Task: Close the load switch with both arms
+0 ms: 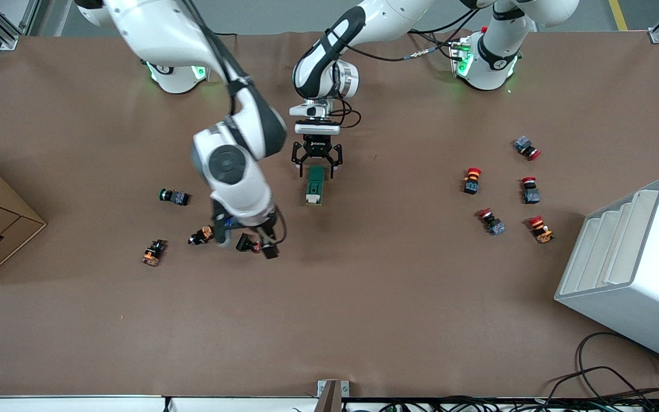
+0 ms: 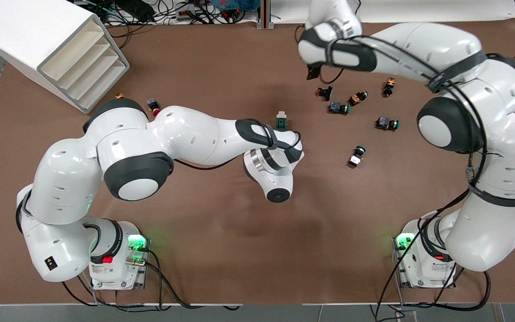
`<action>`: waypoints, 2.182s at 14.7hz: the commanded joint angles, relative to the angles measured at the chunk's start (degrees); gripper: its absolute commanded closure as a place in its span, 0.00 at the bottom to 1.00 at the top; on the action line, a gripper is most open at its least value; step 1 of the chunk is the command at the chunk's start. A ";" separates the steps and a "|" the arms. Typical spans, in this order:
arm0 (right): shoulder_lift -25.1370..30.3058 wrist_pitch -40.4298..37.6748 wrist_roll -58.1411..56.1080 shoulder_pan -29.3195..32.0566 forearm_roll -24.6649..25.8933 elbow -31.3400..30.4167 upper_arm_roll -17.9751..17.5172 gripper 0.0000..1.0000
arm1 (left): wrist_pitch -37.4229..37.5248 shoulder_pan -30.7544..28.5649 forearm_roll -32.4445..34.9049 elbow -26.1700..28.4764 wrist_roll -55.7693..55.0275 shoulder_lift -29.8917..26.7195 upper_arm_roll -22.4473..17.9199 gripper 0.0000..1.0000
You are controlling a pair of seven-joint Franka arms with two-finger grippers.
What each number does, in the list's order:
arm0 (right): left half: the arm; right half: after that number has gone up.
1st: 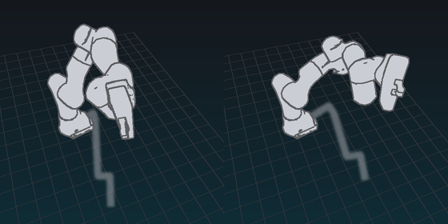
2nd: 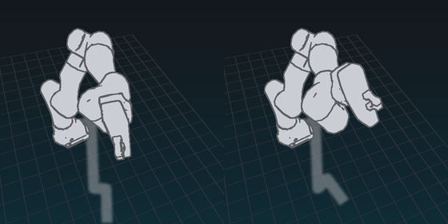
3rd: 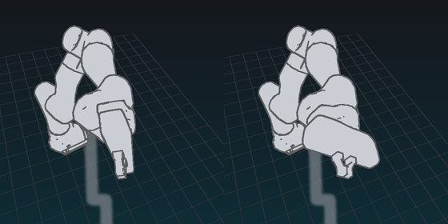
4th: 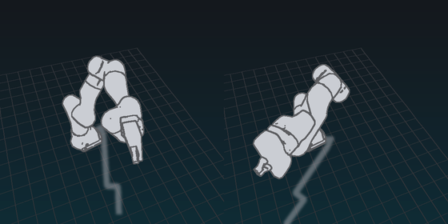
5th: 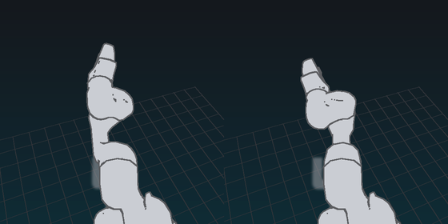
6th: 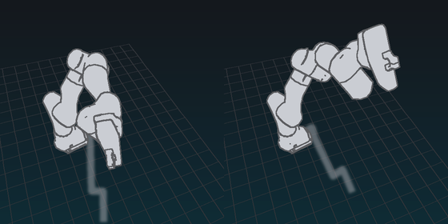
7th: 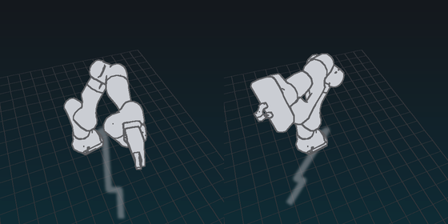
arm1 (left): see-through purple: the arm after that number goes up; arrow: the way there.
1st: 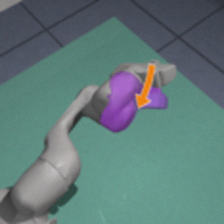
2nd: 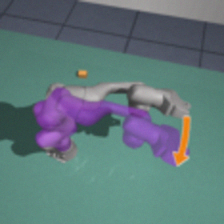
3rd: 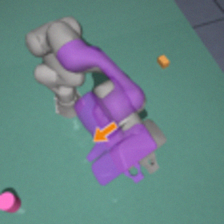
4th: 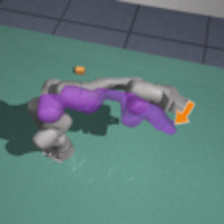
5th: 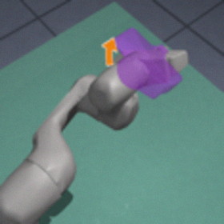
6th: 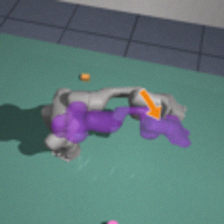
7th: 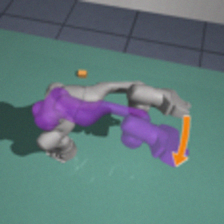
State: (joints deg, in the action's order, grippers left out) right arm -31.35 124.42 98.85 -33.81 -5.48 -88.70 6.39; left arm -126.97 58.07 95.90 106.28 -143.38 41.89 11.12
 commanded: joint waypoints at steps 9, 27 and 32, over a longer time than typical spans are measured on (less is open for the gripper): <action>14.29 -27.02 -77.58 24.03 -0.23 -0.26 -0.67 0.00 | -2.32 -6.46 -32.41 -5.11 33.83 -11.74 0.39 0.01; 14.21 -46.62 -99.55 31.88 4.79 12.85 -0.23 0.00 | 18.67 -38.35 -81.47 -26.82 105.99 -22.46 0.22 0.00; 19.29 -46.28 -102.44 33.37 2.67 9.09 -0.15 0.00 | 28.69 -46.36 -83.86 -30.43 119.97 -23.51 0.48 0.00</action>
State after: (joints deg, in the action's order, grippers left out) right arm -16.32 78.15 -1.61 -1.16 -1.87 -76.29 6.63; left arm -102.23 13.85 13.03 78.01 -28.49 18.77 10.88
